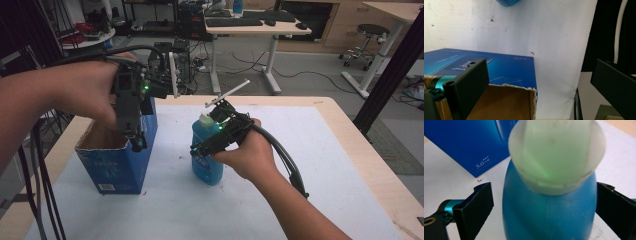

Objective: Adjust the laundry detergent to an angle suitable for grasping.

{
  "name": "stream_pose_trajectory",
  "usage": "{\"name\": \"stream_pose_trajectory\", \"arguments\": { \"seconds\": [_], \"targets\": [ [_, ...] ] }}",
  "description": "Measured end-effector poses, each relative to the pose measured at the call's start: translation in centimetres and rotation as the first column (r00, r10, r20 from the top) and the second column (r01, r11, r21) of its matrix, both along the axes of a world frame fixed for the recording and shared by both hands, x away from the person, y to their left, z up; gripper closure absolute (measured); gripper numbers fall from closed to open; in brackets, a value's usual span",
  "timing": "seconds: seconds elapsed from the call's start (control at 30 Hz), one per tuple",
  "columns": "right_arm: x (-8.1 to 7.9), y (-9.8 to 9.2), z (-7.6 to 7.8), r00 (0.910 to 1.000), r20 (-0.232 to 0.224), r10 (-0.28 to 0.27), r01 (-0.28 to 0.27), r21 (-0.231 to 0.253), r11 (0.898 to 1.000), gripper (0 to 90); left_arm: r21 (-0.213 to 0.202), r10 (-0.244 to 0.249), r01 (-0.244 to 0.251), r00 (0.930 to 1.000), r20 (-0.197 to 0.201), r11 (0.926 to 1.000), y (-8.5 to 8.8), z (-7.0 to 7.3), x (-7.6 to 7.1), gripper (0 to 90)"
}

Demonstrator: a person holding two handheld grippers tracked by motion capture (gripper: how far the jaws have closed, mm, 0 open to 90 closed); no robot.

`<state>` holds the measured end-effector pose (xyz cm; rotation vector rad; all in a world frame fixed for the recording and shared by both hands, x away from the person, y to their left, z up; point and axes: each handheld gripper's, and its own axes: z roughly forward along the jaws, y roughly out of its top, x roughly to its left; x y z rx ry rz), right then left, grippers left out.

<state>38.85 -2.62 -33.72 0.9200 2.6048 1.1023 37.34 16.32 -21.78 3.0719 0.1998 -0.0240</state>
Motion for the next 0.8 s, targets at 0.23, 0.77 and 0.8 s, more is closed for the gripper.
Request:
{"name": "stream_pose_trajectory", "arguments": {
  "seconds": [0.23,0.77,0.8],
  "targets": [
    [0.22,0.21,-0.28,1.0000,-0.010,-0.002,0.002,-0.005,1.000,4.1,0.000,-0.001,0.001,1.0000,-0.002,1.0000,-0.05,-0.13,0.01,1.7],
    [0.28,0.50,-0.58,0.9998,-0.002,0.018,-0.018,-0.005,1.000,13.9,0.005,0.004,-0.004,1.0000,-0.001,1.0000,0.17,-0.14,0.02,1.7],
    [0.29,0.52,-0.63,0.9999,-0.005,0.013,-0.013,-0.004,1.000,14.4,0.005,0.005,-0.005,1.0000,0.000,1.0000,0.18,-0.13,0.01,1.7]
  ]
}}
